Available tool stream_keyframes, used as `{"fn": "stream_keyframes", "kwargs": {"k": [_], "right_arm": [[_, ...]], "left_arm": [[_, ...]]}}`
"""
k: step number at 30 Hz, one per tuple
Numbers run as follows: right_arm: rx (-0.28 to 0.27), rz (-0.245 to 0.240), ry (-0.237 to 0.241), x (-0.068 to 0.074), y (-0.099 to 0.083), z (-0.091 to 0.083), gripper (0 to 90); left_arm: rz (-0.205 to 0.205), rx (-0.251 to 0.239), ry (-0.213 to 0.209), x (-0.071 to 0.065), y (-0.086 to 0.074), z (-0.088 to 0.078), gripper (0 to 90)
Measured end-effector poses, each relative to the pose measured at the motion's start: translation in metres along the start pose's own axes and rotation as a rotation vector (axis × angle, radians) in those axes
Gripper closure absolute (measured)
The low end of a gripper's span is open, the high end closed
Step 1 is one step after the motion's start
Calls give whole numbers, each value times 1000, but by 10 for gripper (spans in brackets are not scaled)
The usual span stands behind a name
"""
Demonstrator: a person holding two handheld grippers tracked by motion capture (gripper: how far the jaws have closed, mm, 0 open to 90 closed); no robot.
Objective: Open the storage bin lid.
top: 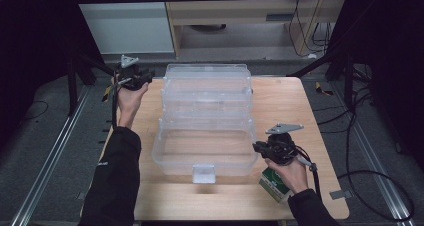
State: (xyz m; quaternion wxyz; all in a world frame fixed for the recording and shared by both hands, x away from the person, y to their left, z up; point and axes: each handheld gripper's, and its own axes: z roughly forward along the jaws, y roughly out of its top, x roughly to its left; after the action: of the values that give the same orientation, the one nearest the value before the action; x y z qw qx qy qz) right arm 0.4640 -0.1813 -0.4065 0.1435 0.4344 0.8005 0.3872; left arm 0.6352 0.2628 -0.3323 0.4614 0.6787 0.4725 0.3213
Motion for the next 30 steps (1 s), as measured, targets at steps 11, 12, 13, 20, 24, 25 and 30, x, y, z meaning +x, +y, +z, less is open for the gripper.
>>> {"fn": "stream_keyframes", "kwargs": {"k": [11, 12, 13, 20, 24, 25, 30], "right_arm": [[0, 11, 9, -1, 0, 0, 802], [0, 11, 8, -1, 0, 0, 802], [0, 11, 8, -1, 0, 0, 802], [5, 12, 6, -1, 1, 0, 801], [5, 13, 6, -1, 1, 0, 800], [5, 14, 6, -1, 1, 0, 800], [7, 16, 3, -1, 1, 1, 796]], "left_arm": [[62, 8, -54, -7, -18, -68, 602], [63, 7, -60, -9, -20, -72, 591], [70, 7, -66, -11, -23, -77, 587], [77, 33, -111, -23, -49, -106, 550], [80, 69, -126, -27, -67, -118, 548], [83, 77, -127, -29, -72, -120, 545], [107, 146, -149, -40, -94, -128, 570]]}}
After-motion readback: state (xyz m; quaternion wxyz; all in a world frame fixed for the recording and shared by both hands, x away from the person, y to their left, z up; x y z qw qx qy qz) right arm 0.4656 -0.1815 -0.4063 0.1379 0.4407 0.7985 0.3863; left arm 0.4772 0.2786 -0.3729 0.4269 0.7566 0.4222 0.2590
